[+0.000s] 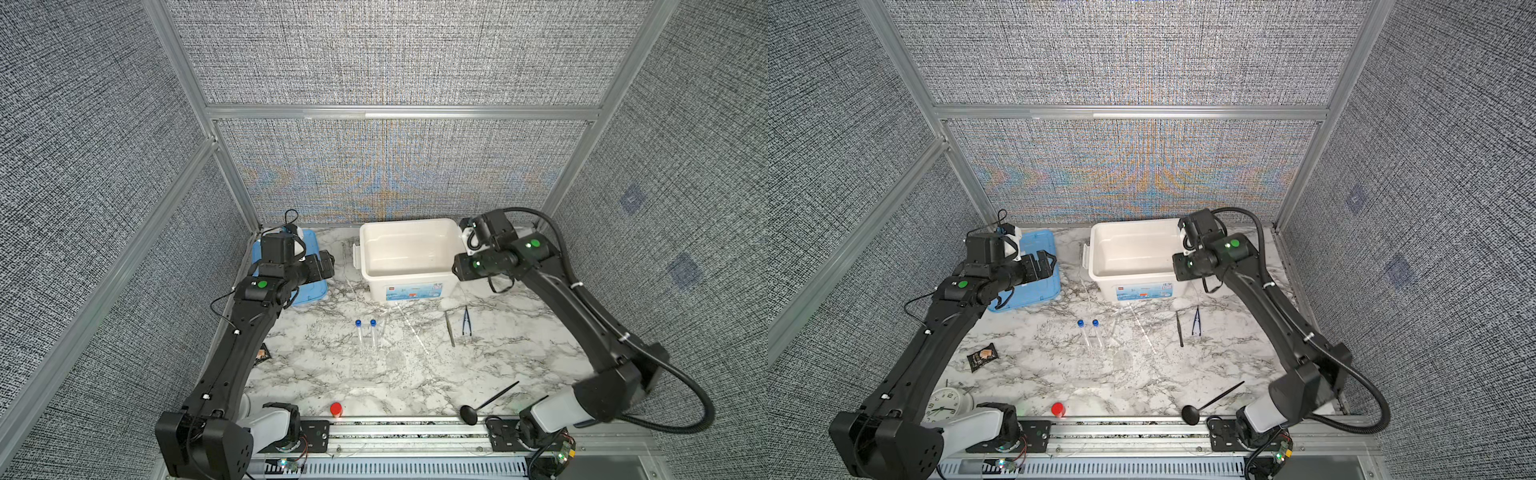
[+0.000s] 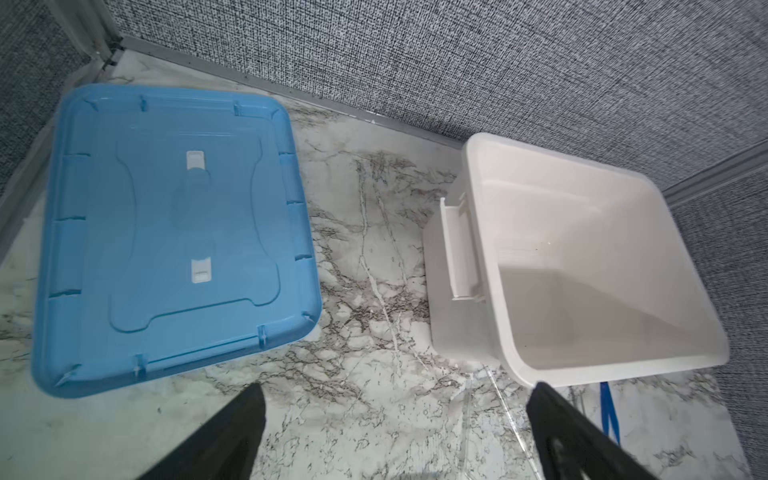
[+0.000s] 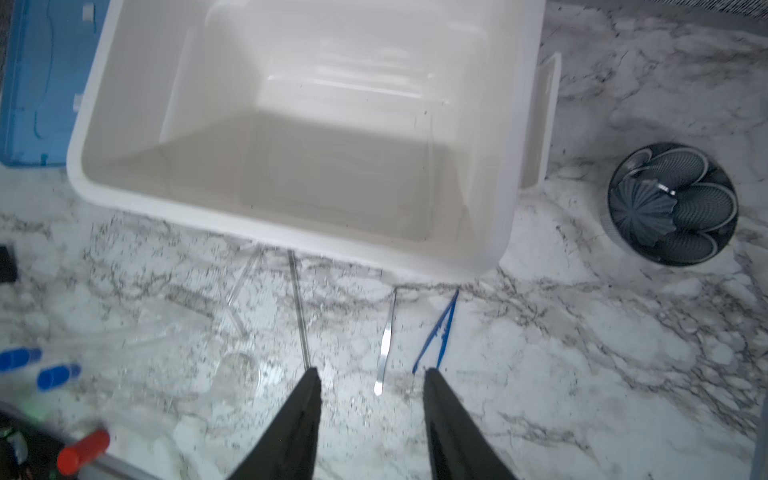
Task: Organize the chemistry lab equipment
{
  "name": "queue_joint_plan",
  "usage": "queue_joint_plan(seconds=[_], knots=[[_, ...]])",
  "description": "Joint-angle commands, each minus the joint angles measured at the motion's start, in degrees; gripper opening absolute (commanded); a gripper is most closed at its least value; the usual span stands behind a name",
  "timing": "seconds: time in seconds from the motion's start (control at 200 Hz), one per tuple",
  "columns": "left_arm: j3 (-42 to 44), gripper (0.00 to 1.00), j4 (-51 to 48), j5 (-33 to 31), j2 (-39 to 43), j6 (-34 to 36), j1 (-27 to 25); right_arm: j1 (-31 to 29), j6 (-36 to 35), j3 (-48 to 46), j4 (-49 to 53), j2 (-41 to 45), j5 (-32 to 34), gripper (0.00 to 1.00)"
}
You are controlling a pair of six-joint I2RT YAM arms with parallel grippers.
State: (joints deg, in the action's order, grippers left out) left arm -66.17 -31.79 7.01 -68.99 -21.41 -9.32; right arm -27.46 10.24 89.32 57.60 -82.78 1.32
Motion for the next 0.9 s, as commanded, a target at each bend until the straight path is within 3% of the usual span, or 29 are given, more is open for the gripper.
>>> queue_joint_plan(seconds=[0.0,0.16,0.38,0.6,0.895], knots=[[1.46,0.99,0.09,-5.63,0.83,0.2,0.0,-3.09,0.99,-8.71,-1.63,6.93,4.04,0.44],[3.53,0.99,2.72,-7.96,1.89,-1.0,-0.07,-7.27,5.15,-25.6,-12.78,14.36,6.78,0.44],[4.12,0.99,3.89,-8.24,2.72,-2.21,-0.08,-7.88,9.03,-41.01,-29.29,14.49,6.3,0.45],[5.66,0.99,4.88,-7.05,3.35,-4.25,-0.01,-7.88,9.84,-45.78,-39.35,7.28,6.58,0.45],[7.83,0.99,2.8,-7.91,6.54,-3.39,-0.01,-7.61,10.48,-45.08,-43.87,-3.03,8.25,0.45]])
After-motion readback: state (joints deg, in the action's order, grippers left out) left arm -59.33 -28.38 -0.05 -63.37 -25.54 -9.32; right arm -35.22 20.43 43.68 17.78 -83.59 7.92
